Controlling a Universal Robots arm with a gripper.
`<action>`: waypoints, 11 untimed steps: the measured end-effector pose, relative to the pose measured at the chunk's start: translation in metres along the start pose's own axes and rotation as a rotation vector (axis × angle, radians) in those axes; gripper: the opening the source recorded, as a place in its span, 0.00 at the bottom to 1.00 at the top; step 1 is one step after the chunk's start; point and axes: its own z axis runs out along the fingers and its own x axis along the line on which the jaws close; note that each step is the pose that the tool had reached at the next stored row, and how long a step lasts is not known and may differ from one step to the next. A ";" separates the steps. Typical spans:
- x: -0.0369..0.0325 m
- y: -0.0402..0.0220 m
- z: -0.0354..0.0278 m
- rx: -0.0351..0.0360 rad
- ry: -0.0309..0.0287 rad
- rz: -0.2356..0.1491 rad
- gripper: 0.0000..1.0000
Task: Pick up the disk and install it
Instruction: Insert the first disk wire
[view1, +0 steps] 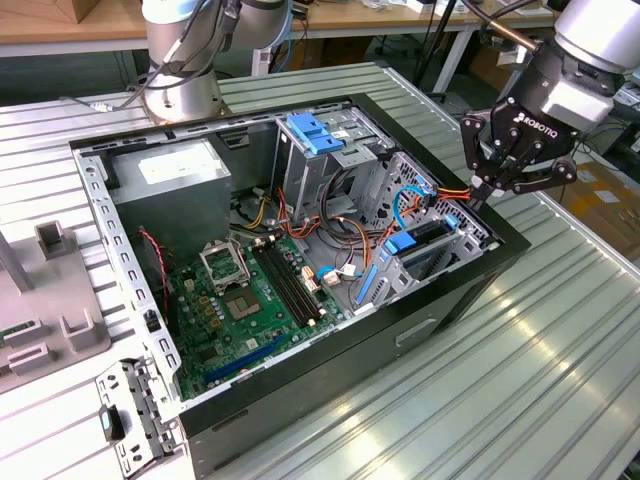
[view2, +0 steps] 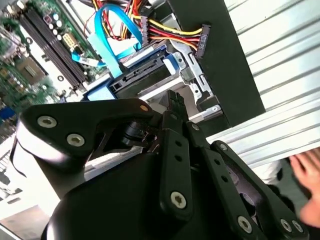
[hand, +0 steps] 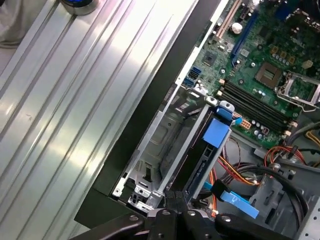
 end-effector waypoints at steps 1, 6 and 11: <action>0.0000 0.0000 0.0000 -0.0010 0.0011 -0.020 0.11; 0.0001 -0.0001 0.0003 -0.0072 0.0076 -0.138 0.11; 0.0003 -0.0004 0.0005 -0.0132 0.0139 -0.254 0.11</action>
